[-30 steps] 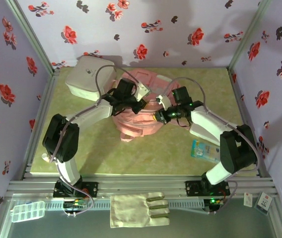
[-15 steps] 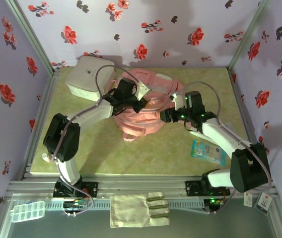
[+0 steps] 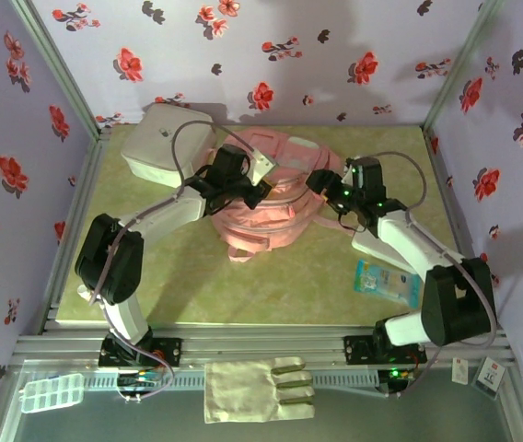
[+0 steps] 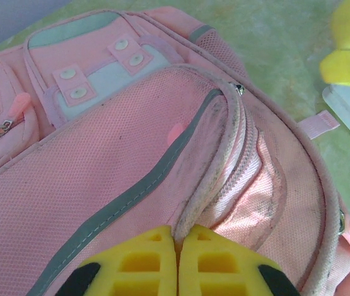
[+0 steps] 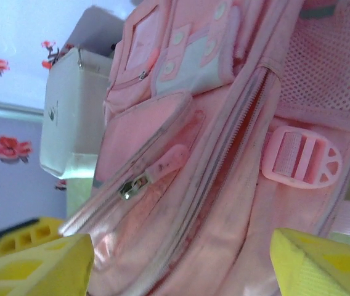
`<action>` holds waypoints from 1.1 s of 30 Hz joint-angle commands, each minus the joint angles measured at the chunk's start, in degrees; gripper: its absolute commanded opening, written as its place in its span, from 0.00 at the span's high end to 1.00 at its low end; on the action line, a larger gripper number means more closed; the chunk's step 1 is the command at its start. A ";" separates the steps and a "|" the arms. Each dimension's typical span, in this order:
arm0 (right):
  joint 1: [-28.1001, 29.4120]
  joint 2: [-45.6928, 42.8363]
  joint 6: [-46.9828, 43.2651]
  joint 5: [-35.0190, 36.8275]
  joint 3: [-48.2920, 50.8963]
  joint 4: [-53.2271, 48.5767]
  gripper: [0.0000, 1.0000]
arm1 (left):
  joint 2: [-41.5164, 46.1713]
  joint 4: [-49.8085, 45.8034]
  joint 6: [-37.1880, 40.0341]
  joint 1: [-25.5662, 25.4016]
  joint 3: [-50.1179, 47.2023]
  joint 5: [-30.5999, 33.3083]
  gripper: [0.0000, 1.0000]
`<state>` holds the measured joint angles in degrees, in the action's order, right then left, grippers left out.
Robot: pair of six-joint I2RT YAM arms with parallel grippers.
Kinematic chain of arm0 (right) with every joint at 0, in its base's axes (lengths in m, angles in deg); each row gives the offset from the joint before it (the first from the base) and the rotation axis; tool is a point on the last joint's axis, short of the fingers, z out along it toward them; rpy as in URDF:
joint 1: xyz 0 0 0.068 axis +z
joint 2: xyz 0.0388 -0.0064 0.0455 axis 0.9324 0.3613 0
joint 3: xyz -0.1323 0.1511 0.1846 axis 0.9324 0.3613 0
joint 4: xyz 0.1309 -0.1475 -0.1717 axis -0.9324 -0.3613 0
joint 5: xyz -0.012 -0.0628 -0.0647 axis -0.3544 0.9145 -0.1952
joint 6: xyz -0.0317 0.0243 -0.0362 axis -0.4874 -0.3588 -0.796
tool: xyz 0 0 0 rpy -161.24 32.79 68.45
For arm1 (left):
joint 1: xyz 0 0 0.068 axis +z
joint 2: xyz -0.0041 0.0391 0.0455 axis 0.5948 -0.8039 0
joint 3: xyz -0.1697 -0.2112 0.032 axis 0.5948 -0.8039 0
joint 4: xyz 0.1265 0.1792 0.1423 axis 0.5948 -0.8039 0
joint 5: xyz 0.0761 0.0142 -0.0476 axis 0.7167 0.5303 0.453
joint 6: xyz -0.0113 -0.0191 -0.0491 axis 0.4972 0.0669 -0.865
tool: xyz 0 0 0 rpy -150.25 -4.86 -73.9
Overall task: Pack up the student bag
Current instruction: Unzip the student bag at the center of the table.
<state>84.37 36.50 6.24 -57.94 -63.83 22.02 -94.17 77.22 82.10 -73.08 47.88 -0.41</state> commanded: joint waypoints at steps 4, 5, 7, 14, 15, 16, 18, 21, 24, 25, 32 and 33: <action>-0.17 7.59 17.52 -6.10 -3.72 11.13 0.27 | 2.90 2.89 -0.28 0.90 -0.63 -0.59 1.00; -0.02 8.32 17.94 -6.35 -4.35 11.51 0.28 | 2.88 2.66 -0.20 0.89 -0.62 -0.83 1.00; 0.16 9.18 18.31 -6.70 -5.21 12.35 0.30 | 2.73 2.37 -0.04 0.81 -0.70 -1.05 1.00; 0.91 12.77 20.45 -9.77 -7.82 13.27 0.35 | 2.29 2.24 0.25 0.19 -0.45 -1.05 1.00; 1.30 13.40 20.73 -10.10 -8.36 12.89 0.35 | 2.18 2.25 0.31 0.05 -0.24 -1.05 1.00; 1.71 13.84 21.09 -10.43 -8.69 13.06 0.34 | 2.01 2.16 0.50 0.02 -0.11 -1.05 1.00; 2.51 14.82 21.74 -11.29 -9.80 11.70 0.34 | 1.83 1.98 0.69 -0.16 0.22 -1.05 1.00; 3.33 15.25 23.49 -10.91 -9.38 11.23 0.31 | 1.83 1.29 1.24 -0.38 0.43 -1.14 1.00; 3.68 16.39 25.68 -11.35 -9.75 11.61 0.31 | 2.41 0.14 1.77 -0.60 0.45 -1.14 0.95; 3.85 16.88 25.91 -11.38 -10.09 11.45 0.32 | 2.88 -0.04 1.43 -0.62 0.26 -1.08 0.89; 5.32 18.19 25.86 -10.00 -11.73 13.08 0.59 | 10.85 -4.43 -12.16 -0.67 -3.05 6.68 0.38; 5.52 18.27 25.52 -10.02 -12.12 13.00 0.62 | 12.05 -4.48 -16.33 -0.84 -4.24 7.89 0.35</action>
<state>88.70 54.48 31.59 -67.40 -72.97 32.12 -86.87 74.60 75.94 -73.45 45.36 2.65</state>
